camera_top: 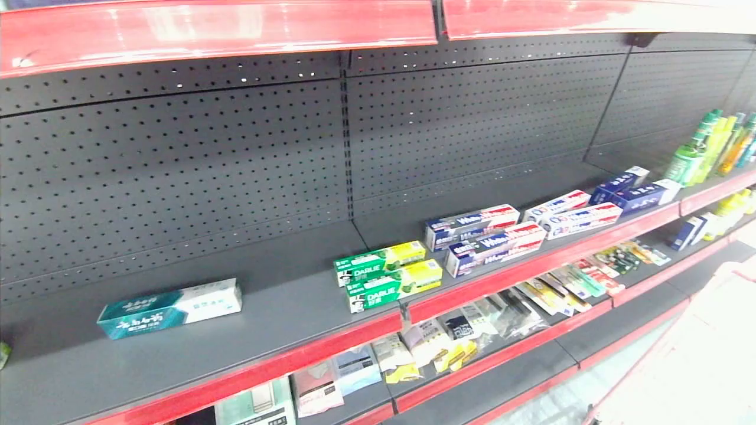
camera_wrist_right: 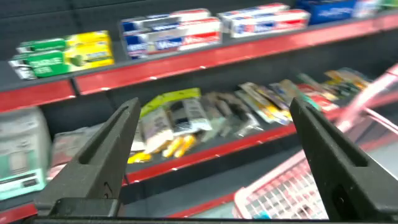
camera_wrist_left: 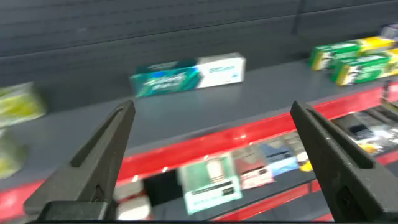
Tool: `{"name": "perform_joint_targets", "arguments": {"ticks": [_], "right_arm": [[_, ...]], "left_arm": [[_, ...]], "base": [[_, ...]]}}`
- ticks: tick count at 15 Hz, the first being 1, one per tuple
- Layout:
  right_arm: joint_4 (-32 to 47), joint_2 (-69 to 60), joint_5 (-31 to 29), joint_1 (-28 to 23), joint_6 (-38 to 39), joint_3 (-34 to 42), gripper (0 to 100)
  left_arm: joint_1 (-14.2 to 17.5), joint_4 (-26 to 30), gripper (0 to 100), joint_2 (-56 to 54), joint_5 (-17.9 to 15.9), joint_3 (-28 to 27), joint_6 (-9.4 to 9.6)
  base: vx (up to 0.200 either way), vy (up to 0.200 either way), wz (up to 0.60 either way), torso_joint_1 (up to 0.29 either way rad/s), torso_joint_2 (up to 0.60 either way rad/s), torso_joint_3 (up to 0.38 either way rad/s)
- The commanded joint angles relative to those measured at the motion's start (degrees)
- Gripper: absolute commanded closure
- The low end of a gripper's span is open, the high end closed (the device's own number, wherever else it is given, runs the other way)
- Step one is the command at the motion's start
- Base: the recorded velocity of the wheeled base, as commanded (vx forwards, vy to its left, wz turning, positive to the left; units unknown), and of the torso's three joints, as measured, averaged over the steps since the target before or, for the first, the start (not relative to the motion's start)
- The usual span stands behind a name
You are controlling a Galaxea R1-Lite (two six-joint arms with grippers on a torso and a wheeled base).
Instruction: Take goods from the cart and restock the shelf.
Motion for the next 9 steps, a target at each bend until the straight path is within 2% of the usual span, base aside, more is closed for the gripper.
{"name": "perform_joint_targets", "arguments": {"ticks": [1, 9], "right_arm": [[0.00, 0.06, 0.02, 0.04, -0.01, 0.00, 0], [0.00, 0.06, 0.02, 0.04, -0.01, 0.00, 0]], "left_arm": [[0.01, 0.00, 0, 0.05, 0.02, 0.00, 0.00], [0.01, 0.00, 0, 0.05, 0.02, 0.00, 0.00]], "base": [[0.000, 0.000, -0.60, 0.002, 0.00, 0.002], [0.000, 0.000, -0.60, 0.002, 0.00, 0.002]]}}
